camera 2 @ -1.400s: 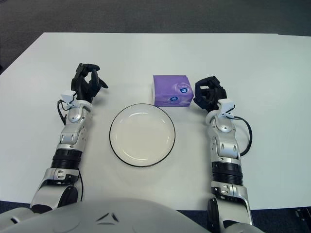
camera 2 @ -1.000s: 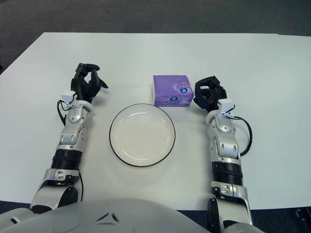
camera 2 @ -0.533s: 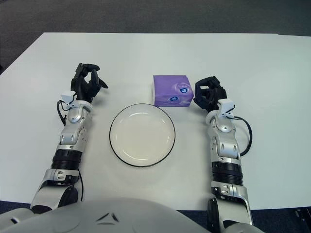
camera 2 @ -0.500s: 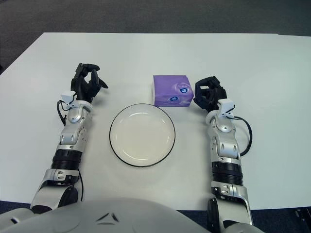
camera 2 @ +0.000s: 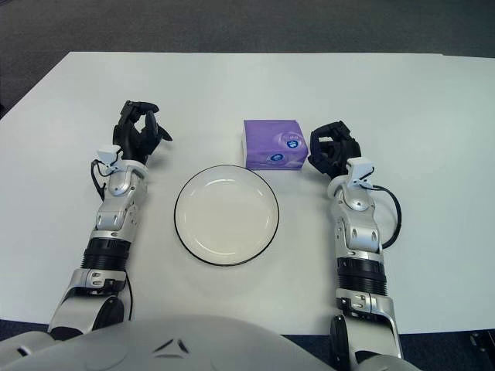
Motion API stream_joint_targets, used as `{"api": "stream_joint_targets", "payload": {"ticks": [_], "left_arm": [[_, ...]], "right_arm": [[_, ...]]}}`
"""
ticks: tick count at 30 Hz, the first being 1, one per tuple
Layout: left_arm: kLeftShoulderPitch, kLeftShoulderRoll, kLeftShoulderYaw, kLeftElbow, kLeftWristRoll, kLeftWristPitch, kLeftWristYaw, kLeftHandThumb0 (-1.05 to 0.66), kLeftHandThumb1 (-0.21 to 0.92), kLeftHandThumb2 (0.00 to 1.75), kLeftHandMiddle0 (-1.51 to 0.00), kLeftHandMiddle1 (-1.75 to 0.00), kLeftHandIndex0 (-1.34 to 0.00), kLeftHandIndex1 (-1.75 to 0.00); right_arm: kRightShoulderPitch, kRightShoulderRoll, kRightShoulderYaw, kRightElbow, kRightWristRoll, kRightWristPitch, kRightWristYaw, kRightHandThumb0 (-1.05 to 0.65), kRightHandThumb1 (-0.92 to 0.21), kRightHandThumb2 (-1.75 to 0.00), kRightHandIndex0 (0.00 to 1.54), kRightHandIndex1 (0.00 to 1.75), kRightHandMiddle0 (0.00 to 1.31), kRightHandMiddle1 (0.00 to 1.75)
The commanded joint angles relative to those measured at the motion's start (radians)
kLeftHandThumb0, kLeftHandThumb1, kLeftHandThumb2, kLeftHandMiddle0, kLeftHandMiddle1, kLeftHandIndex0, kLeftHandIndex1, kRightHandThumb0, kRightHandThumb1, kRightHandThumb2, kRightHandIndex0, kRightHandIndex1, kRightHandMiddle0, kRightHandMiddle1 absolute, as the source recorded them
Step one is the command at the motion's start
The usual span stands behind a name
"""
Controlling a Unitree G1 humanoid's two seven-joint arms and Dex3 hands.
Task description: Put the tissue paper into the plate.
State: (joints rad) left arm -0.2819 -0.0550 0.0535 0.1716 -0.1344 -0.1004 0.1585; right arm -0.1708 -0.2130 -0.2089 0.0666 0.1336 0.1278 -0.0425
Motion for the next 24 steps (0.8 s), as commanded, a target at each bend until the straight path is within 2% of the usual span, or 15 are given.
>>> {"api": "stream_joint_targets", "payload": {"ticks": [1,24], "left_arm": [[0.159,-0.039,-0.006,0.092,0.017,-0.017,-0.005,-0.36,0.79,0.70,-0.86,-1.75,-0.29,-1.75],[0.156,-0.040,-0.006,0.107,0.018,-0.027,-0.008,-0.36,0.79,0.68,-0.86,-1.75,-0.28,-1.75]], "right_arm": [[0.085,0.050,0.000,0.058,0.009,0.036,-0.001,-0.37,-0.73,-0.76,0.83,1.75,0.32,1.75],[0.087,0.047,-0.004,0.060,0.012,0.034,0.003,-0.37,-0.73,-0.76,0.83,1.75,0.32,1.75]]}}
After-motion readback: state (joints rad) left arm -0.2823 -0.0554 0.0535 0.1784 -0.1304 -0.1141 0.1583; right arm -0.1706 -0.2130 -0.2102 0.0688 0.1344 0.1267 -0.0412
